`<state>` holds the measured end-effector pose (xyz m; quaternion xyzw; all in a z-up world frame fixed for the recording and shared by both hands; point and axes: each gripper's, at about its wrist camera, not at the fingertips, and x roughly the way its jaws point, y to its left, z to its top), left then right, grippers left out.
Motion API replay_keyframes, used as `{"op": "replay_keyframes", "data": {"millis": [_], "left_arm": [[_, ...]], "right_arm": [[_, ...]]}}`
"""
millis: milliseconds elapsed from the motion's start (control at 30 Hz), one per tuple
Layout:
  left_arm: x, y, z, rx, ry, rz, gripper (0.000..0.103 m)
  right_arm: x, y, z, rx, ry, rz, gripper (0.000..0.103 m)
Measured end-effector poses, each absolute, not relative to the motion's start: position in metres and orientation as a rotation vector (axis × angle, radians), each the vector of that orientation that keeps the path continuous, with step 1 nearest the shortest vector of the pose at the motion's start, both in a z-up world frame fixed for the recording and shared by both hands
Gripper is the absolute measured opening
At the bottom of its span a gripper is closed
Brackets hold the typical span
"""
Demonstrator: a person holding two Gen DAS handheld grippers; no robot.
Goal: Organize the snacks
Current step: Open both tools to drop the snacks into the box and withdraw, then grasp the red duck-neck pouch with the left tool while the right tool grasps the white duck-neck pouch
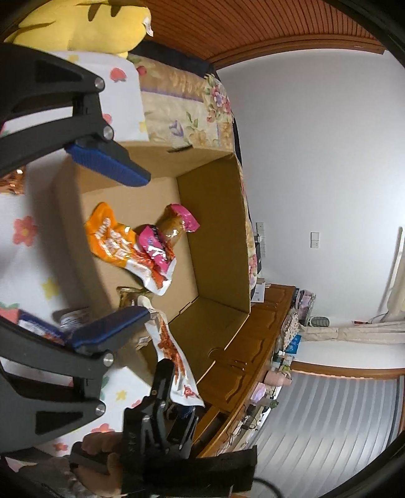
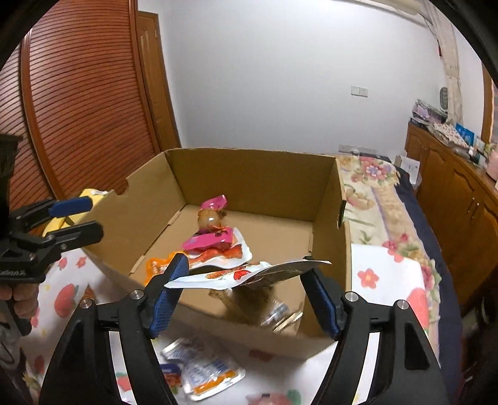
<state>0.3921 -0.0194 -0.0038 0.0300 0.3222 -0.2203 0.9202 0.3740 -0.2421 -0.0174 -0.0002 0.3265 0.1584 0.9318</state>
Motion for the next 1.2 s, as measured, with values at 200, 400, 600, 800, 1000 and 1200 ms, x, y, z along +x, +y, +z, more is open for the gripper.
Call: {"op": "replay_keyframes", "data": {"millis": [200, 400, 600, 800, 1000, 1200], "left_arm": [[0.368, -0.002, -0.005, 0.068, 0.676, -0.429, 0.080], [0.344, 0.020, -0.001, 0.061, 0.675, -0.404, 0.080], [0.323, 0.041, -0.008, 0.052, 0.681, -0.375, 0.080], [0.302, 0.054, -0.033, 0.037, 0.719, -0.362, 0.080], [0.287, 0.052, -0.071, 0.031, 0.775, -0.349, 0.080], [0.272, 0.043, -0.095, 0.001, 0.814, -0.368, 0.080]], "right_arm": [[0.382, -0.232, -0.006, -0.024, 0.669, 0.325, 0.093], [0.400, -0.223, 0.011, -0.066, 0.676, 0.294, 0.093], [0.361, -0.206, 0.022, -0.081, 0.647, 0.342, 0.092], [0.312, -0.185, 0.007, -0.114, 0.674, 0.417, 0.083], [0.283, -0.179, -0.037, -0.136, 0.742, 0.439, 0.075], [0.277, -0.185, -0.083, -0.123, 0.823, 0.442, 0.065]]}}
